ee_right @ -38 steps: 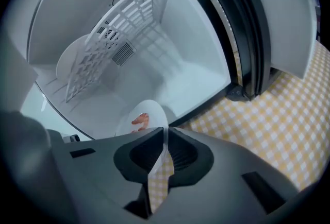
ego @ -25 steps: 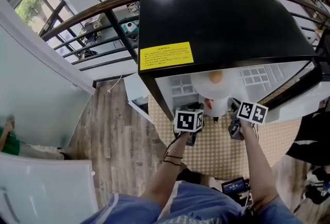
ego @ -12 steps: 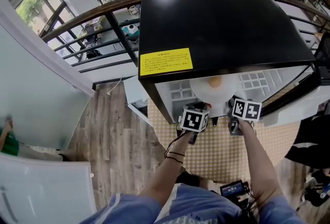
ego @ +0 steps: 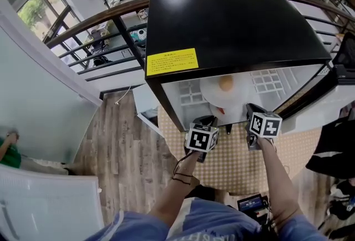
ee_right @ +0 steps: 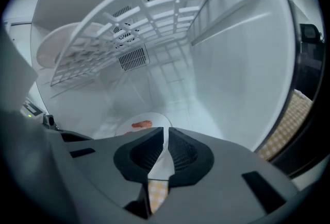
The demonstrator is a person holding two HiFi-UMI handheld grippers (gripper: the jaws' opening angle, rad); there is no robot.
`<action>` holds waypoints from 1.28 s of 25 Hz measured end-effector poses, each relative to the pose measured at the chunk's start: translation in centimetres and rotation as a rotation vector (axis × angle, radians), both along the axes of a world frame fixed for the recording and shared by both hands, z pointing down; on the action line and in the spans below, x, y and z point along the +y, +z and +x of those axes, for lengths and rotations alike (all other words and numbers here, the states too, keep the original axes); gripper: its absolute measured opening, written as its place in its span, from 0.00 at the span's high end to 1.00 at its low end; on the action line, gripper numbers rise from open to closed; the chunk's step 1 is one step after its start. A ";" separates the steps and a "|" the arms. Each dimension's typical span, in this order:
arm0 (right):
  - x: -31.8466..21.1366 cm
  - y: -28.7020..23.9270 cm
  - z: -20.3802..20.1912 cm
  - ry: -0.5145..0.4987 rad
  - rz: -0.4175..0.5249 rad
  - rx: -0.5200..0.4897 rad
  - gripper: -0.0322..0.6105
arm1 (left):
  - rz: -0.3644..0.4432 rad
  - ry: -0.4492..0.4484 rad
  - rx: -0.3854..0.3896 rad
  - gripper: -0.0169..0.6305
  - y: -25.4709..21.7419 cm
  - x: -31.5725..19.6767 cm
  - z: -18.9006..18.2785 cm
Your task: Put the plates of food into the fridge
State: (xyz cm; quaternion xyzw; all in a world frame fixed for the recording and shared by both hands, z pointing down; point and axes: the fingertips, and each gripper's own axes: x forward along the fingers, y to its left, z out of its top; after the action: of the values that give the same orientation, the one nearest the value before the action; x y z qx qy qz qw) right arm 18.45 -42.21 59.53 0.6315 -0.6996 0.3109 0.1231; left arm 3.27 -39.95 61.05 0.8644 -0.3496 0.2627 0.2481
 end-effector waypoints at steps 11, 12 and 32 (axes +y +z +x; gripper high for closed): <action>8.2 -2.1 -1.7 -0.015 0.057 -0.113 0.89 | 0.054 0.036 0.039 0.92 -2.6 5.9 -0.4; 9.0 -2.4 -1.8 -0.013 0.061 -0.124 0.89 | 0.059 0.042 0.044 0.92 -3.0 6.5 -0.4; 29.4 -7.3 -5.1 -0.101 0.120 -0.159 0.90 | 0.116 0.074 0.143 0.92 -9.3 23.9 -0.7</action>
State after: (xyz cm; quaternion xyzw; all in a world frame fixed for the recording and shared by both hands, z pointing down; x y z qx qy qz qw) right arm 13.38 -12.82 52.23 0.5749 -0.7555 0.3110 0.0446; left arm 2.53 -16.08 51.77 0.9062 -0.3135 0.1888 0.2118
